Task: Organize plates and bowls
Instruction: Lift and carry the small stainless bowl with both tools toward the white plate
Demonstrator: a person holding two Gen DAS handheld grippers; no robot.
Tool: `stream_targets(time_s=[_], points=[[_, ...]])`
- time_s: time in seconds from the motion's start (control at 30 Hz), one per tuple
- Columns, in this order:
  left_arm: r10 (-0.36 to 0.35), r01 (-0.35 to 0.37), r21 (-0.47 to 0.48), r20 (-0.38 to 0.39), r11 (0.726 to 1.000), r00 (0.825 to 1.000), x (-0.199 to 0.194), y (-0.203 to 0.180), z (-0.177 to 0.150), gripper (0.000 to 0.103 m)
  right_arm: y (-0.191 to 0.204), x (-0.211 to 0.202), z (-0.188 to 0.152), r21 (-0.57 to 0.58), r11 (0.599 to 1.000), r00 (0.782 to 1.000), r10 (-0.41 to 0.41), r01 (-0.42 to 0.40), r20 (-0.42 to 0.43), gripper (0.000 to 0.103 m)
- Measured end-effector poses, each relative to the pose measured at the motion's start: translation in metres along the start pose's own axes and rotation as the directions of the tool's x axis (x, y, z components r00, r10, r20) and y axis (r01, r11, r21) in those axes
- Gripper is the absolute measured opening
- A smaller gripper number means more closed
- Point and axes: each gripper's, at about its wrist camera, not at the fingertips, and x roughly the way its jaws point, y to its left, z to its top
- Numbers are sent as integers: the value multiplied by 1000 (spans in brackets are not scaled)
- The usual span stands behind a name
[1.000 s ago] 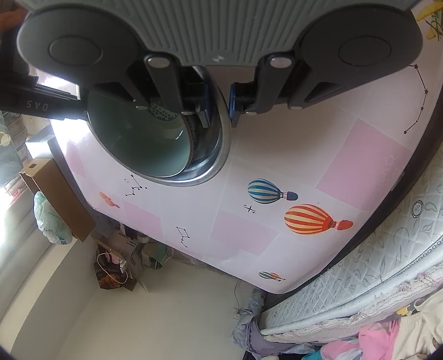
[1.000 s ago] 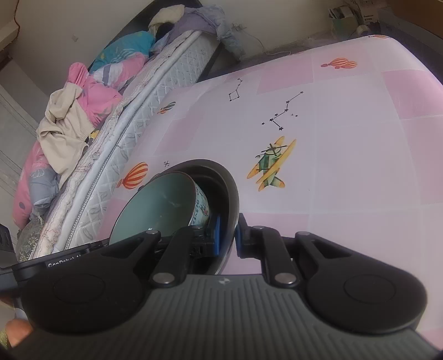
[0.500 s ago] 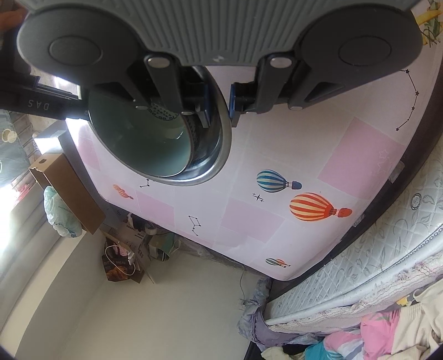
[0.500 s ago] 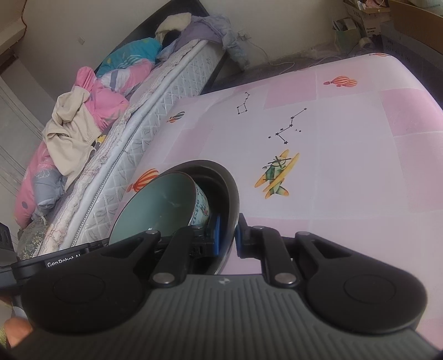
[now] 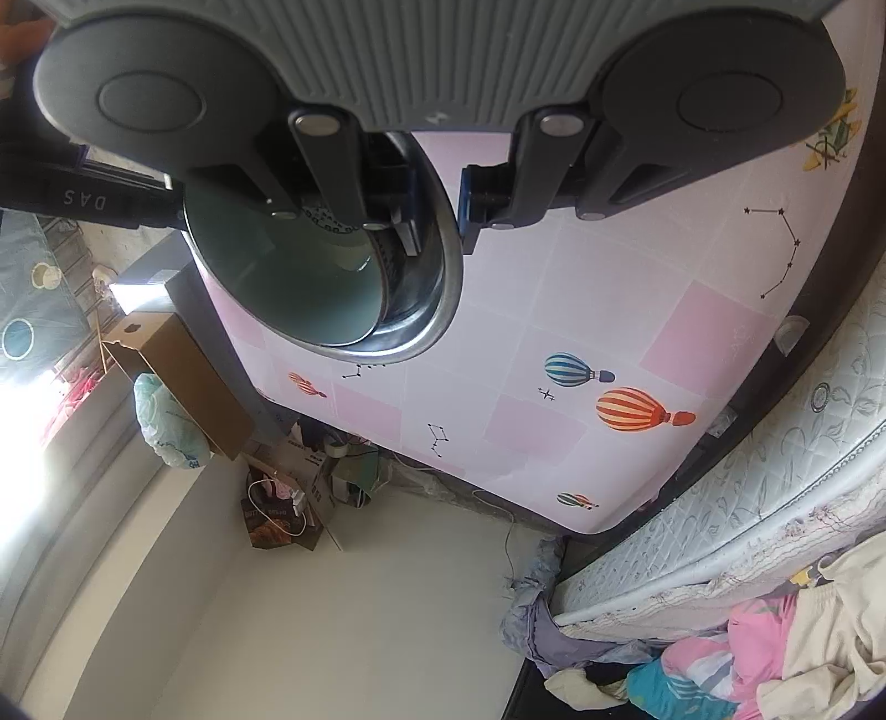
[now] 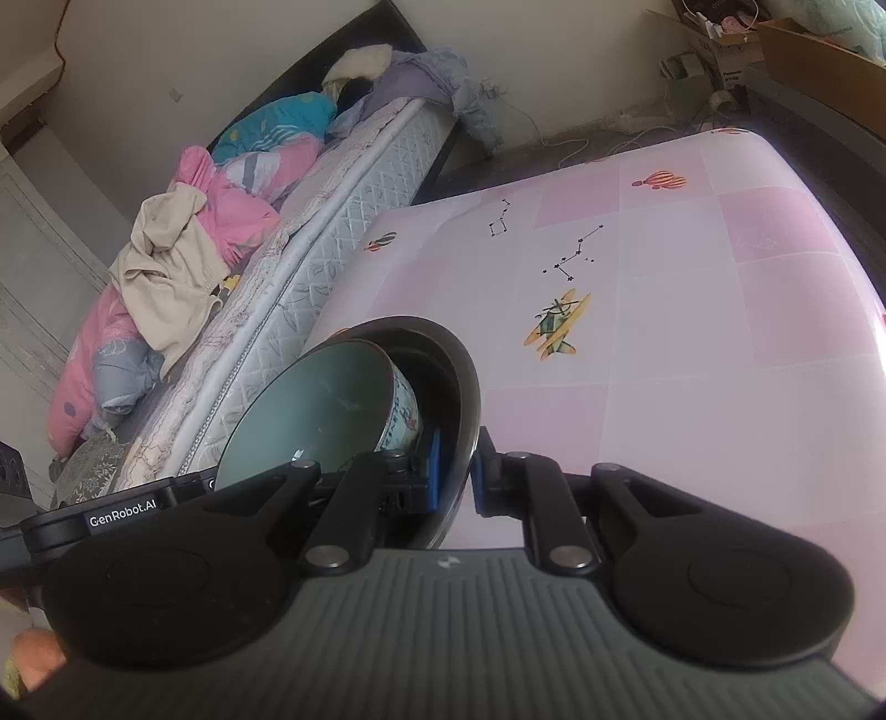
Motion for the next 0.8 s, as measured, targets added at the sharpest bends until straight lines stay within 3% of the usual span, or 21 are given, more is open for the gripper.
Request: stream_targets(time_s=[0.4,0.8], points=[[-28,28,-6,-42,1000,999,-38,-9,-58,12,2,-65,-69,13,999,999,-31,31,-25,12],[7,-9,-18,-143,1000,990,-18,1,-100,12,-17,-54,-131,49,995,990,-78,84,-116,14]])
